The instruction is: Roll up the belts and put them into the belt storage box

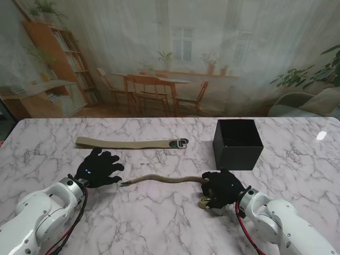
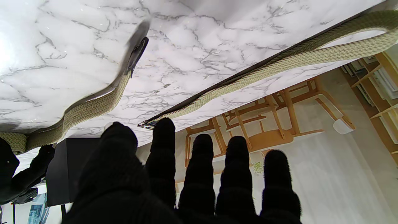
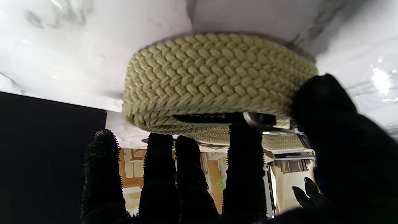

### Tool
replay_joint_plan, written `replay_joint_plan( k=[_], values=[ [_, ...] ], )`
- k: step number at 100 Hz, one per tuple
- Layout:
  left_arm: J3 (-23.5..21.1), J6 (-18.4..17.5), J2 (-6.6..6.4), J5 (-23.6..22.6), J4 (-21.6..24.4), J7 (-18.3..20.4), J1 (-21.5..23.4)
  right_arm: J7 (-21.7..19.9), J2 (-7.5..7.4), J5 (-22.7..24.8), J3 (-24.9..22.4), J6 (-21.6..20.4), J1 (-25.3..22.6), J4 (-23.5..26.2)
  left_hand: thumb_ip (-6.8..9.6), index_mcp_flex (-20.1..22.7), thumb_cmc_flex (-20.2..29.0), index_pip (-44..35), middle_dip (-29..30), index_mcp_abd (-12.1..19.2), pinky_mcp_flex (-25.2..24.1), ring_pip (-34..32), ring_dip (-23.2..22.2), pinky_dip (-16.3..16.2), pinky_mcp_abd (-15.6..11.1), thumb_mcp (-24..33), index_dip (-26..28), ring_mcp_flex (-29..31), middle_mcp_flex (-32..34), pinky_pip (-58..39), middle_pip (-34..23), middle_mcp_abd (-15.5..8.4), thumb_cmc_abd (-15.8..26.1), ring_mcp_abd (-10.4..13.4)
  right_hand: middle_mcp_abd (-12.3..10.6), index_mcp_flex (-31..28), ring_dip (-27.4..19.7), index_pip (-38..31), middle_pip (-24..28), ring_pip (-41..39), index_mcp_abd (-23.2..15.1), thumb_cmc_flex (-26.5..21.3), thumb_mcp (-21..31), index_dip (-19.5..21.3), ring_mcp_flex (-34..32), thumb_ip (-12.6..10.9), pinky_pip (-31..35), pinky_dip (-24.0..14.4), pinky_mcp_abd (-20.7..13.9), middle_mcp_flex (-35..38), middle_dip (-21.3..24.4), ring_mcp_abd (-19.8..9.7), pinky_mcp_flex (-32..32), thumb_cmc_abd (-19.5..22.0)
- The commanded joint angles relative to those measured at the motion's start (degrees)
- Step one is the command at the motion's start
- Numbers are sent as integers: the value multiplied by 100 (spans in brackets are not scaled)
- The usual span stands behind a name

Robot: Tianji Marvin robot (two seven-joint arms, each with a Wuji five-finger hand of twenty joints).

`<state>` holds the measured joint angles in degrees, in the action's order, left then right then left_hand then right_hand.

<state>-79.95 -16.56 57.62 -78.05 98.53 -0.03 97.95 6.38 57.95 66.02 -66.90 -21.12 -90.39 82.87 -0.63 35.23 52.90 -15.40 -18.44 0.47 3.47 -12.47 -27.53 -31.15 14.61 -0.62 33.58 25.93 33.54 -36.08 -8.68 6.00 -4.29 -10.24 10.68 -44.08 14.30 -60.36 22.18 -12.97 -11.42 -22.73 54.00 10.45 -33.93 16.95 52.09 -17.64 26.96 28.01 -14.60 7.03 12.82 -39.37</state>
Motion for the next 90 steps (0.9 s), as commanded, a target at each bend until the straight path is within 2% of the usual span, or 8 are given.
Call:
replay_joint_plan(
  k=[1, 7, 15, 23, 41, 62, 80, 90],
  values=[
    [17, -10, 8, 15, 3, 93, 4, -158, -3, 42, -2, 116, -78, 36, -64, 124, -25, 65, -32, -62, -116, 46, -4, -43, 284, -61, -8, 58, 95, 201, 57, 80, 232, -94, 147, -535, -129, -937, -95, -21, -415, -268, 387, 250, 95, -223, 109, 56, -51, -86, 56, 194, -62, 530],
    [19, -10, 8, 21, 3, 103, 3, -220, -1, 23, 20, 219, -84, 41, -65, 127, -35, 65, -32, -59, -120, 47, -4, -42, 277, -64, -9, 58, 93, 206, 58, 78, 233, -94, 145, -511, -180, -945, -103, -42, -335, -342, 343, 260, -22, -221, 155, 71, -21, 13, 98, 258, 9, 554],
    [19, -8, 8, 20, 7, 112, 4, -244, 2, 5, 56, 303, -68, 21, -63, 129, -29, 65, -32, -64, -117, 46, -4, -42, 281, -60, -11, 60, 94, 207, 58, 83, 224, -94, -7, -475, -134, -956, -14, -194, -239, -408, 316, 272, -382, -209, 296, 33, -17, 277, 81, 232, 207, 567],
    [17, -8, 9, 21, 8, 114, 6, -177, 10, -10, 99, 359, -42, -26, -63, 135, -35, 64, -32, -70, -121, 48, -4, -43, 283, -60, -13, 56, 96, 211, 59, 83, 230, -102, -349, -368, 43, -1005, 319, -454, -172, -499, 211, 295, -894, -206, 574, -78, -103, 583, -62, 26, 465, 633],
    [16, -9, 9, 18, 8, 106, 7, 35, 29, -47, 147, 351, -6, -124, -63, 135, -34, 64, -33, -71, -116, 48, -4, -44, 280, -59, -13, 56, 101, 213, 57, 79, 229, -93, -665, -169, 745, -1149, 1070, -1292, -196, -637, 78, 274, -2046, -161, 1062, -381, -369, 1492, -357, -492, 1060, 655],
    [25, -6, 9, 21, 5, 107, 1, 264, 38, -88, 219, 190, 82, -285, -63, 132, -35, 65, -34, -65, -118, 45, -5, -45, 280, -59, -14, 62, 99, 217, 57, 74, 228, -98, -837, -151, 1315, -1193, 1577, -2014, -148, -737, 165, 212, -2761, -107, 1568, -618, -885, 2492, -711, -612, 1708, 502],
    [25, -5, 9, 22, 6, 105, 2, 579, 63, -148, 335, 84, 184, -470, -62, 129, -24, 66, -34, -67, -119, 47, -5, -47, 280, -54, -15, 57, 95, 219, 57, 77, 226, -97, -793, -119, 1595, -1220, 1806, -2580, -277, -728, 165, 249, -3254, -103, 2029, -756, -1133, 3067, -919, -574, 2158, 512],
    [28, -7, 9, 27, 4, 103, 0, 728, 78, -173, 394, 78, 228, -549, -62, 124, -24, 67, -34, -69, -122, 45, -6, -47, 284, -55, -15, 61, 94, 222, 57, 73, 226, -102, -987, 520, 1718, -697, 1951, -2964, -559, -990, 225, 625, -3644, -134, 2300, -774, -1198, 3668, -1050, -570, 2404, 534]
  ],
)
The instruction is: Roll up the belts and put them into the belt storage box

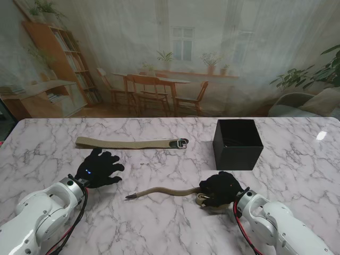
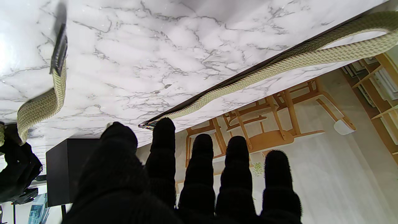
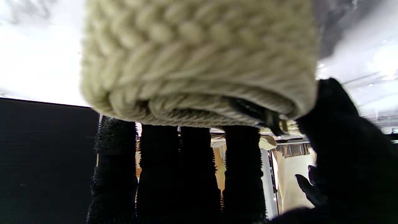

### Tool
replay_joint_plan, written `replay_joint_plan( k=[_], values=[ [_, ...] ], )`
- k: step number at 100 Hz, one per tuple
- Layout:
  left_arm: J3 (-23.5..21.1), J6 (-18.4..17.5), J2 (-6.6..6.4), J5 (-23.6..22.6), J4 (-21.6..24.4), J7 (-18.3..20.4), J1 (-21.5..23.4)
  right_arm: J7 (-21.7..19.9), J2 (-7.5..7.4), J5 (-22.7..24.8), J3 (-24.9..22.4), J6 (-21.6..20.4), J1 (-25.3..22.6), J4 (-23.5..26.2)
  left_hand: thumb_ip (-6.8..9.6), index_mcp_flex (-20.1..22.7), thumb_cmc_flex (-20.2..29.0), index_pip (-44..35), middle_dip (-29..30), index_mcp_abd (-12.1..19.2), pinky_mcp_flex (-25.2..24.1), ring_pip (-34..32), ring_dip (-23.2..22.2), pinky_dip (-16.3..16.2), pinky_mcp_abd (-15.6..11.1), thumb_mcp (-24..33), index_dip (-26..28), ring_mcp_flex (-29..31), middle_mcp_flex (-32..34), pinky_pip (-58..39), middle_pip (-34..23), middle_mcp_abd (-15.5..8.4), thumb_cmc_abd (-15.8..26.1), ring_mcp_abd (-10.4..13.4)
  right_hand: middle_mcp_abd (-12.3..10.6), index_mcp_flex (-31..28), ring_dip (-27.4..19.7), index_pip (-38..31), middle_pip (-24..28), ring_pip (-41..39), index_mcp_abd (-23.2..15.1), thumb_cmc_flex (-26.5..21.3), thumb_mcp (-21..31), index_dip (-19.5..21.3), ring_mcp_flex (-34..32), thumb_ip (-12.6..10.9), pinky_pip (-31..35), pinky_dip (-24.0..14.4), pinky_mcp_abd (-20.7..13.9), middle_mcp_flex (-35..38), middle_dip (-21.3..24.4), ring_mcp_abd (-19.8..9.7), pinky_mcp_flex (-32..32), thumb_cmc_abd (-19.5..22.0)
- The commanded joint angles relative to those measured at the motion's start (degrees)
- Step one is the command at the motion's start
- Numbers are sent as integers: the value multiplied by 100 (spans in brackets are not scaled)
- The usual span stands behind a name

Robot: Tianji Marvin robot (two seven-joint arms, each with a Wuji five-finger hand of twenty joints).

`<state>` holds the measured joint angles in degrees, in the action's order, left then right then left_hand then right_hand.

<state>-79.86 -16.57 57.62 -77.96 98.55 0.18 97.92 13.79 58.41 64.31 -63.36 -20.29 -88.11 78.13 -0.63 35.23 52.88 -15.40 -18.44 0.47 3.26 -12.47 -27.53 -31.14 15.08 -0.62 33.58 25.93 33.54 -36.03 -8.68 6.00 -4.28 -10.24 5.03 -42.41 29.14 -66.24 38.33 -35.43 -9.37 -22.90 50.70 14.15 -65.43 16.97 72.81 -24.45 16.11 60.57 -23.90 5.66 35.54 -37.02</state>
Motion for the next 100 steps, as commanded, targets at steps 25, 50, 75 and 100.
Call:
replay_joint_plan(
  k=[25, 50, 75, 100],
  values=[
    [28, -7, 9, 25, 3, 93, -3, 219, 37, 31, 115, -42, 69, -193, -62, 119, -18, 70, -36, -69, -101, 42, -8, -48, 233, -55, -18, 68, 102, 221, 53, 74, 221, -99, -584, 2127, 419, 2585, 279, -1129, -683, -1214, 906, 32, -994, -610, 443, 8, -168, 1308, -98, -386, 384, 665],
    [32, -7, 10, 24, -1, 81, -5, 344, 36, 70, 176, -5, 101, -248, -60, 106, 5, 71, -37, -55, -101, 40, -10, -49, 236, -50, -16, 74, 97, 222, 53, 65, 210, -95, -307, 3298, 330, 2663, 164, -1674, -1581, -1617, 867, -185, -994, -1037, 449, 66, 97, 1533, -25, -228, 572, 1269],
    [35, -2, 10, 27, -10, 62, -10, 263, 25, 76, 165, -100, 110, -220, -61, 112, 24, 60, -40, -45, -102, 39, -11, -48, 242, -50, -5, 77, 111, 225, 46, 66, 198, -101, -334, -239, 245, 1901, 74, -1276, -1426, -1905, 666, -522, -970, -603, 139, -8, 139, 1466, -58, -209, 237, 1277],
    [39, -6, 10, 31, -15, 58, -16, -89, 5, 39, 33, -274, 46, -56, -61, 117, 25, 54, -40, -53, -104, 37, -13, -48, 241, -51, 1, 80, 111, 227, 46, 66, 209, -100, -503, -622, 216, 1541, -666, 120, 262, 288, 560, -343, -789, -405, -48, -20, -313, 1172, 277, -358, 290, 847]
  ],
)
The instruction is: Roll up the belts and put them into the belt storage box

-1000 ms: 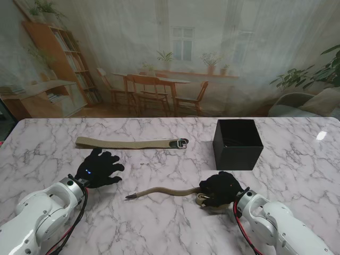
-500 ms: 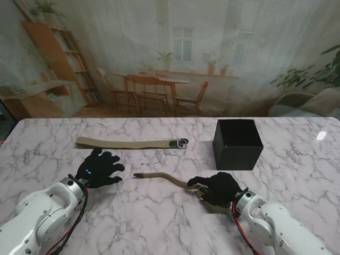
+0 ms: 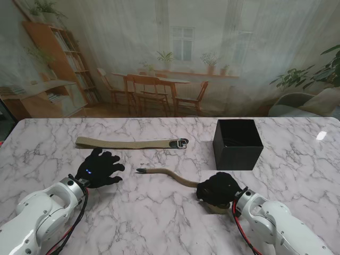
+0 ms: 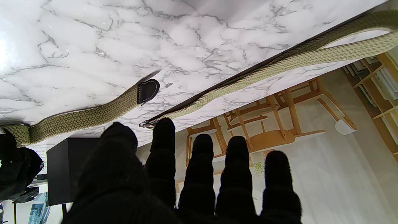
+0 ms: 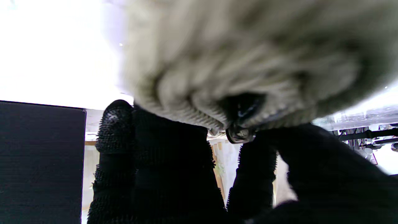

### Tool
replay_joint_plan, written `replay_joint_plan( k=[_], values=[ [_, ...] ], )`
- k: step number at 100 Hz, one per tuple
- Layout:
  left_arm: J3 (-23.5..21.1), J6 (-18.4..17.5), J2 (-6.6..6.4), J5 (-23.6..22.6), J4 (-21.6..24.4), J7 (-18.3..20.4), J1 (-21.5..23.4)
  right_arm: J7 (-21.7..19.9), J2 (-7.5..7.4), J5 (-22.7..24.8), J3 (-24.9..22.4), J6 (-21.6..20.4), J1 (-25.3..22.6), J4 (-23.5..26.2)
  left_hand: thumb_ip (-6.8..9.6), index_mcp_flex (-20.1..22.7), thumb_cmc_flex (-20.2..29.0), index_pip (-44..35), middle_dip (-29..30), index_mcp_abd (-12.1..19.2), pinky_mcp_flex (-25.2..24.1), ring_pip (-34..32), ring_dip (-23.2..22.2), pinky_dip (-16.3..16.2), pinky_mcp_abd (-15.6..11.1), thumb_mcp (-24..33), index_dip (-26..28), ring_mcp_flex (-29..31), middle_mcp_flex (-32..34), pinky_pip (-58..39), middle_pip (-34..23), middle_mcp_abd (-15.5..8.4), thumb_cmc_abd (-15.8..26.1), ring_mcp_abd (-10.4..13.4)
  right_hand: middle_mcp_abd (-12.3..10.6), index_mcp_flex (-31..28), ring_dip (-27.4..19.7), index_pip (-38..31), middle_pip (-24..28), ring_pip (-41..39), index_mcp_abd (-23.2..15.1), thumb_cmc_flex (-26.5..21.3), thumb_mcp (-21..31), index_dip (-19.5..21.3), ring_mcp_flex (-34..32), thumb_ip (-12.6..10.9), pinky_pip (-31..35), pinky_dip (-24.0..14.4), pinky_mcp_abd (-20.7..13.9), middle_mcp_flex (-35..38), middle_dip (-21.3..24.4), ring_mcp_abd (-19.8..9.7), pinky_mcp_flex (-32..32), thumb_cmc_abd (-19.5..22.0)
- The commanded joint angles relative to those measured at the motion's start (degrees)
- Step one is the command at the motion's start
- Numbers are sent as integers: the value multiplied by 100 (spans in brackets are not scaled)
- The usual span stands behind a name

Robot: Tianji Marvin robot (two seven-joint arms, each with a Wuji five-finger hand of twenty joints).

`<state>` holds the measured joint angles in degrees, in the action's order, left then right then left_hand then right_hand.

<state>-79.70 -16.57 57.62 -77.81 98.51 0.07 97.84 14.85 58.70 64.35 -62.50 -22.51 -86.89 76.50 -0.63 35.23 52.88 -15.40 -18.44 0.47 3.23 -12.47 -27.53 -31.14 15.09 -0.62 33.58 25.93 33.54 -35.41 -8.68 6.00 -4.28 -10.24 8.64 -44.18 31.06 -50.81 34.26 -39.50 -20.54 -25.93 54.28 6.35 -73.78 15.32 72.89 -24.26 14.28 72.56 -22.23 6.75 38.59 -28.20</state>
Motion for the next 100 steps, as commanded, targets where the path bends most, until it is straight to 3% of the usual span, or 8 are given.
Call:
replay_joint_plan(
  k=[1, 8, 40, 49, 72, 88, 95, 100],
  values=[
    [24, -6, 10, 16, -12, 69, -8, -227, -26, 36, -65, -63, -83, 127, -62, 112, 21, 57, -40, -51, -101, 37, -13, -48, 240, -53, -1, 80, 113, 164, 45, 63, 211, -96, -855, -465, 6, 92, -294, 600, 1399, 712, 173, 514, 84, -339, -71, -31, -146, -78, 128, -464, -18, 40],
    [29, -12, 10, 25, -16, 70, -13, -650, -39, -13, -209, -132, -177, 357, -64, 114, -13, 60, -40, -61, -106, 39, -13, -47, 239, -63, -5, 74, 109, 168, 47, 65, 235, -98, -758, -437, -108, 756, -491, 907, 1624, 1202, -81, 1337, 267, -799, -170, 20, -190, -319, 254, -413, -78, 416],
    [23, -13, 11, 22, -19, 52, -7, -2608, -118, -670, -750, -391, -448, 1307, -62, 122, -11, 62, -40, -60, -106, 39, -13, -47, 242, -56, -14, 80, 114, 172, 46, 66, 228, -104, -80, 454, -965, 1663, -1121, 2038, 2904, 1400, -398, 1260, 1060, -953, -686, 513, -234, -1421, 753, -110, -496, 706],
    [20, -12, 11, 20, -20, 41, -5, -2971, -147, -853, -801, -394, -465, 1434, -63, 122, -14, 61, -40, -66, -103, 39, -13, -47, 237, -57, -14, 80, 115, 172, 46, 69, 234, -94, 56, 673, -1189, 1898, -1167, 2223, 3013, 1050, 255, 1266, 1319, -1076, -754, 686, -205, -1794, 850, -42, -596, 347],
    [16, -12, 11, 20, -24, 38, -5, -3263, -180, -910, -841, -368, -494, 1559, -64, 122, -3, 57, -39, -61, -106, 39, -13, -47, 237, -55, -9, 80, 113, 176, 48, 63, 230, -92, 128, 995, -1363, 2122, -1217, 2327, 2996, 171, 3453, 1357, 1640, -1703, -828, 870, -278, -2276, 865, -40, -699, -1086],
    [15, -13, 11, 17, -24, 33, -4, -3278, -192, -745, -858, -398, -503, 1607, -65, 119, 7, 56, -40, -50, -106, 37, -14, -46, 239, -54, -7, 84, 121, 179, 44, 62, 228, -94, 29, 1088, -1393, 2044, -1174, 2326, 2906, -1110, 3565, 1404, 1663, -2591, -846, 899, -385, -2352, 842, -152, -644, -1479],
    [14, -15, 11, 18, -25, 31, -4, -3247, -195, -615, -863, -415, -509, 1622, -63, 124, 20, 52, -40, -52, -108, 38, -13, -44, 241, -50, -4, 84, 119, 183, 45, 62, 220, -97, -109, 1142, -1418, 1937, -1162, 2311, 2786, -1915, 3543, 1405, 1639, -2113, -844, 923, -494, -2355, 838, -274, -589, -1353],
    [12, -16, 11, 16, -24, 31, -3, -3249, -199, -554, -864, -404, -515, 1644, -64, 123, 27, 50, -41, -55, -107, 38, -13, -43, 241, -50, -1, 82, 120, 184, 44, 70, 219, -100, -195, 1169, -1436, 1828, -1181, 2309, 2721, -2441, 3517, 1334, 1607, -1461, -665, 1617, -454, -2306, 848, -358, -586, -1332]
  ],
)
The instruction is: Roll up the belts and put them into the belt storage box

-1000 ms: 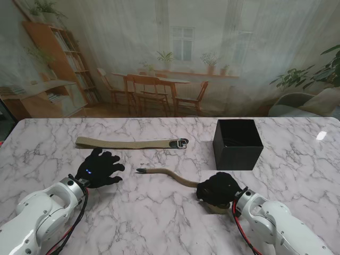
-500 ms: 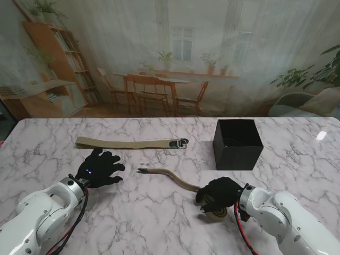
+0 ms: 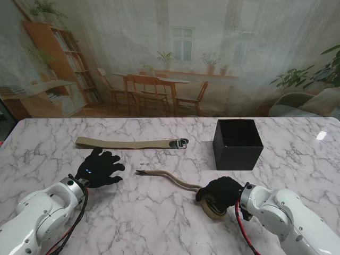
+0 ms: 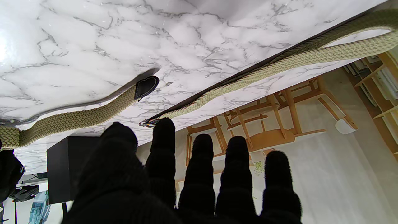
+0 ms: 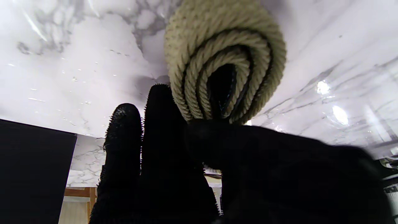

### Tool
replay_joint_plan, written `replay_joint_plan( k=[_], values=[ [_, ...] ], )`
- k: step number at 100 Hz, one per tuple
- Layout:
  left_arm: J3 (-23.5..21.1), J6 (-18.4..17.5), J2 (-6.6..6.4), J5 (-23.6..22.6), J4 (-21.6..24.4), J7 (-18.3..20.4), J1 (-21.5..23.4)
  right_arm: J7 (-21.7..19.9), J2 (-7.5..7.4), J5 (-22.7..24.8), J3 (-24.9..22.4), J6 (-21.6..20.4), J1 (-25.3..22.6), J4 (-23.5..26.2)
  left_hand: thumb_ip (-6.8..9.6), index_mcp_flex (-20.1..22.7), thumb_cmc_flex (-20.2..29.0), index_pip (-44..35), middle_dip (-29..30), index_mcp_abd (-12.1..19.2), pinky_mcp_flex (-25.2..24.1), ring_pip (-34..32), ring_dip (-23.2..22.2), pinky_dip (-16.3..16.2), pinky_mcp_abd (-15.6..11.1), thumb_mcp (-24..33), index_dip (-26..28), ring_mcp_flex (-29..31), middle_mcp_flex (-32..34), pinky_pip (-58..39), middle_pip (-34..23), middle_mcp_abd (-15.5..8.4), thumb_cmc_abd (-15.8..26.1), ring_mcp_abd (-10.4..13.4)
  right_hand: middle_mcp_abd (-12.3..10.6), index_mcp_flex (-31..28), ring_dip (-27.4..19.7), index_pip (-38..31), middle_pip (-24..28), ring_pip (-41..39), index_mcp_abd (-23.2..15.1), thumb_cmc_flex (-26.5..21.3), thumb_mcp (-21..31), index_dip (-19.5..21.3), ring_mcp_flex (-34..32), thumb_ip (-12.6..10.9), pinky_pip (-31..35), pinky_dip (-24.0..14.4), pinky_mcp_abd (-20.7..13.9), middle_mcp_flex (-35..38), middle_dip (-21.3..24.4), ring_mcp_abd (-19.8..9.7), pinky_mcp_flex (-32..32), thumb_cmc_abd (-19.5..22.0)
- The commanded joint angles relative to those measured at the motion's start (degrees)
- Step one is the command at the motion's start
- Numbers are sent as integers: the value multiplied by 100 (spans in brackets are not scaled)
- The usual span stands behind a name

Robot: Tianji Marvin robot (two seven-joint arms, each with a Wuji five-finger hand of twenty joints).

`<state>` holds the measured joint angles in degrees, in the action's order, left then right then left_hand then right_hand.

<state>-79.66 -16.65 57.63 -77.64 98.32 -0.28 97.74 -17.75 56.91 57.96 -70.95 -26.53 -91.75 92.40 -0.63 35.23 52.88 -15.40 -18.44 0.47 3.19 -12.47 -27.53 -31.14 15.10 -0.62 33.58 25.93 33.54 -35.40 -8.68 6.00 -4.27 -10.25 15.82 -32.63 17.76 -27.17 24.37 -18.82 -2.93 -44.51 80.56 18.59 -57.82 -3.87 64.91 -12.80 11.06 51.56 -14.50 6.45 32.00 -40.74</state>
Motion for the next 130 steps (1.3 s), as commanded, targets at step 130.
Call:
replay_joint_plan(
  k=[130],
  values=[
    [12, -45, 10, 31, -8, 83, 2, 1346, -32, 1118, 314, -22, 117, -545, -67, 114, 37, 51, -43, -48, -108, 35, -18, -11, 256, -56, 1, 95, 120, 242, 40, 53, 218, -95, -1427, -1084, 656, -1941, -955, -738, -1092, 2169, -2037, 485, -1183, 1477, 663, -991, -410, 836, 388, -745, 1208, -944]
  ],
)
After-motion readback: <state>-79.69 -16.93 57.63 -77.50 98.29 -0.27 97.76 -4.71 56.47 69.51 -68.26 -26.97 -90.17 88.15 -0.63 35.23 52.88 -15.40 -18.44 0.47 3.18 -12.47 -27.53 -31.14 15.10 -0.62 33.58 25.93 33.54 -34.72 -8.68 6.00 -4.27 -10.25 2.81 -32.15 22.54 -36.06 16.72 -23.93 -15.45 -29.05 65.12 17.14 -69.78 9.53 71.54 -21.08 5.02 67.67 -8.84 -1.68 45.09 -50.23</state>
